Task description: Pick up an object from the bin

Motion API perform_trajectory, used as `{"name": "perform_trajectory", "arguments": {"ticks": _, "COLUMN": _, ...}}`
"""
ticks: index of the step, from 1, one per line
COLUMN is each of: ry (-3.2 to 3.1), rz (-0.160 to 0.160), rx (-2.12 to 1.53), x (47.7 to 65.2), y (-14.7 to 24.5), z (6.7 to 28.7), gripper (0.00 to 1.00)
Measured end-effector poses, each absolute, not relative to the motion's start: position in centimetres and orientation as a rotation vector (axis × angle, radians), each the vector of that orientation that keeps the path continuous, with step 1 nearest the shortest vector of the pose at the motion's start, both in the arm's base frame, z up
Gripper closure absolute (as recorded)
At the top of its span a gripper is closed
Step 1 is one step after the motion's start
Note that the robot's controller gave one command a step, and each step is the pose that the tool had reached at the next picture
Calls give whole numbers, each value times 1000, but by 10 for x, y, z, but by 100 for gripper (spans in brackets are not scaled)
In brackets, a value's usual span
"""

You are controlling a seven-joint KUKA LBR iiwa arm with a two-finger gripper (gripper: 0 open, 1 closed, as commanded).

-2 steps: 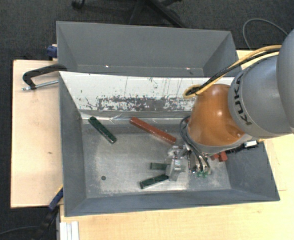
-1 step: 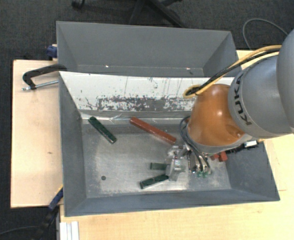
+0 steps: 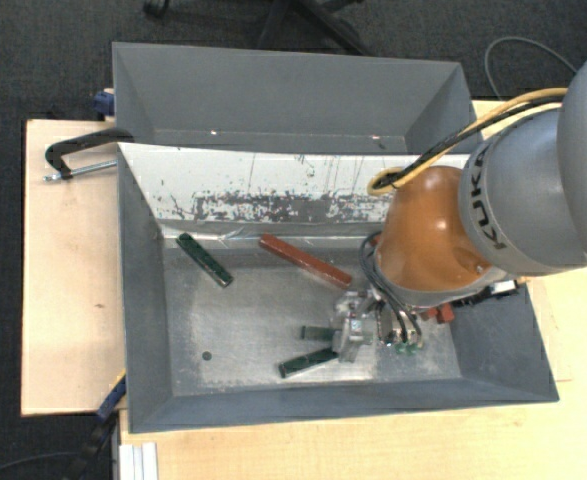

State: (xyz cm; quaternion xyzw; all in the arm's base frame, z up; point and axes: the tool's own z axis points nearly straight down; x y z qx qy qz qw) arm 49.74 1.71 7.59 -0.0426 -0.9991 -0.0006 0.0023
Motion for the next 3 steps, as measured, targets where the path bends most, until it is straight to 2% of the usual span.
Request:
{"name": "perform_trajectory", "arguments": {"ticks": 2, "ry": -3144, "rz": -3, "rx": -134, "x": 499, "y": 17, "z": 116, "gripper": 100}}
{"name": "perform_trajectory", "arguments": {"ticks": 3, "ry": -3148, "rz": -3, "rx": -134, "x": 500, "y": 18, "z": 124, "gripper": 100}}
